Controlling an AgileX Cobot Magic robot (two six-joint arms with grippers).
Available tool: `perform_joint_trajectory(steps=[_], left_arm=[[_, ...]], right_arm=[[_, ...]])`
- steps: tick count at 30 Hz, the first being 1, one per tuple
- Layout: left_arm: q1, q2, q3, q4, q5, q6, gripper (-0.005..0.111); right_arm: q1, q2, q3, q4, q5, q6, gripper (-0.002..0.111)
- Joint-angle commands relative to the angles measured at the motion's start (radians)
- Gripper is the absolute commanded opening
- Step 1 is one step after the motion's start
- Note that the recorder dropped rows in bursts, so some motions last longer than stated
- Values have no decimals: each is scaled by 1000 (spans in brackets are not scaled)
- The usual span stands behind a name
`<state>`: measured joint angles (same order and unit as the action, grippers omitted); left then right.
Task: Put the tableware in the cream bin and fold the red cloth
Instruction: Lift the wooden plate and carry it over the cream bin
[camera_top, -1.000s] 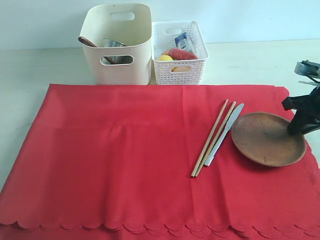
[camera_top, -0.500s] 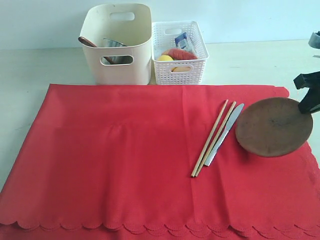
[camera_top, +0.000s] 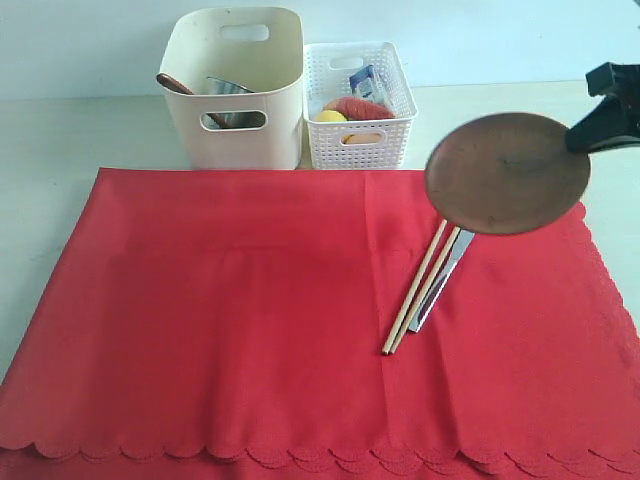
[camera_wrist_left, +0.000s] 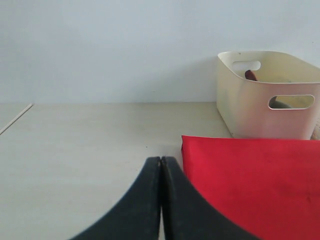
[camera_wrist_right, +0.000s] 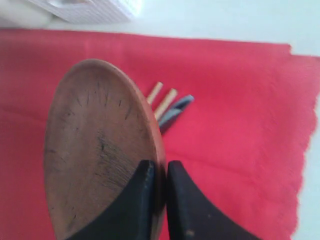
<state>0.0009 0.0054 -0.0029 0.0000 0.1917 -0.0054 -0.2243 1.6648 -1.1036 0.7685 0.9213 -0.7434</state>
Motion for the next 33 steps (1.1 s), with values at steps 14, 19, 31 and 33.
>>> perform_joint_trajectory(steps=[14, 19, 31, 33], left_arm=[[2, -5, 3, 0, -5, -6, 2], [2, -5, 3, 0, -5, -6, 2], [2, -5, 3, 0, -5, -6, 2], [2, -5, 3, 0, -5, -6, 2]], right_arm=[[185, -11, -12, 687, -78, -493, 0], [280, -9, -12, 814, -188, -618, 0], [398, 141, -184, 882, -219, -685, 0], [408, 180, -219, 907, -219, -667, 0]])
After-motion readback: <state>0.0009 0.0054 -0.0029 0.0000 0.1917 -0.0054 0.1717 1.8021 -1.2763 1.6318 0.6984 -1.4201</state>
